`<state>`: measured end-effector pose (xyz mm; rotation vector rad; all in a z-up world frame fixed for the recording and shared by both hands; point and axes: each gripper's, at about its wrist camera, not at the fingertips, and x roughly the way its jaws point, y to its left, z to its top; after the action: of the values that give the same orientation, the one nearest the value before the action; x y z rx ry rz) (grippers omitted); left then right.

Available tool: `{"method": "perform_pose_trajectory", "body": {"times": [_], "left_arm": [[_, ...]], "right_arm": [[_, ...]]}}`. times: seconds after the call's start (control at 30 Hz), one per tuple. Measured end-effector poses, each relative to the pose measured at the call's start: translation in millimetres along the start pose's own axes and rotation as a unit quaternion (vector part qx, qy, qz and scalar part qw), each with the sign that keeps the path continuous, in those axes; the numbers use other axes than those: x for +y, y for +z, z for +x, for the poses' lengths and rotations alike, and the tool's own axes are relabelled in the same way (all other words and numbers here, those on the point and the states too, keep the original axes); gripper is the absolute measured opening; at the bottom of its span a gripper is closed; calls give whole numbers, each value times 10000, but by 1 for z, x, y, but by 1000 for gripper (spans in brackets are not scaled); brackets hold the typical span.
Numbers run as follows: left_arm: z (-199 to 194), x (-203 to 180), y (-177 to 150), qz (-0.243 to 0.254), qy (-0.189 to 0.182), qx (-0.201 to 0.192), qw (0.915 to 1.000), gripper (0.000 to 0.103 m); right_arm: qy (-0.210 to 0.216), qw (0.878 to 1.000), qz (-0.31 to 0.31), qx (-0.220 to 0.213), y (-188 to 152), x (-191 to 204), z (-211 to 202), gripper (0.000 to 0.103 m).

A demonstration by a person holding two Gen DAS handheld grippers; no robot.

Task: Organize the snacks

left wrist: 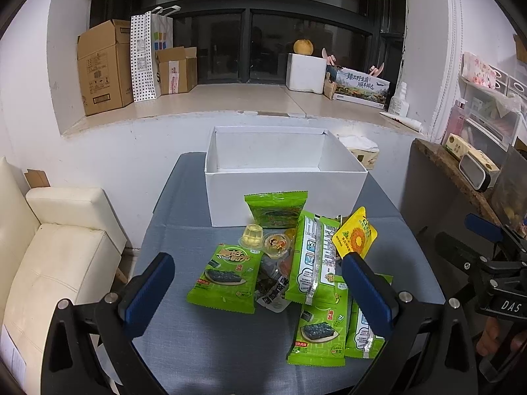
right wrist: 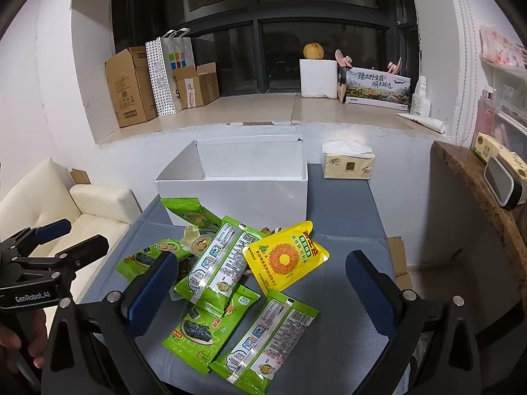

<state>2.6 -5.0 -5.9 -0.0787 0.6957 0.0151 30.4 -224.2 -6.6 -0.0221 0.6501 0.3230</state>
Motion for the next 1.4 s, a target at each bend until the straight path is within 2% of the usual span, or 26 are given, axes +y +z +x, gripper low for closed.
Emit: {"method": "perform_pose_trajectory", "body": {"times": [1.4], "left_arm": [[1,0,-1,-8,-24,45,10000,103]], "right_arm": [[152,9999,-66,13,-1,3,0,103]]}}
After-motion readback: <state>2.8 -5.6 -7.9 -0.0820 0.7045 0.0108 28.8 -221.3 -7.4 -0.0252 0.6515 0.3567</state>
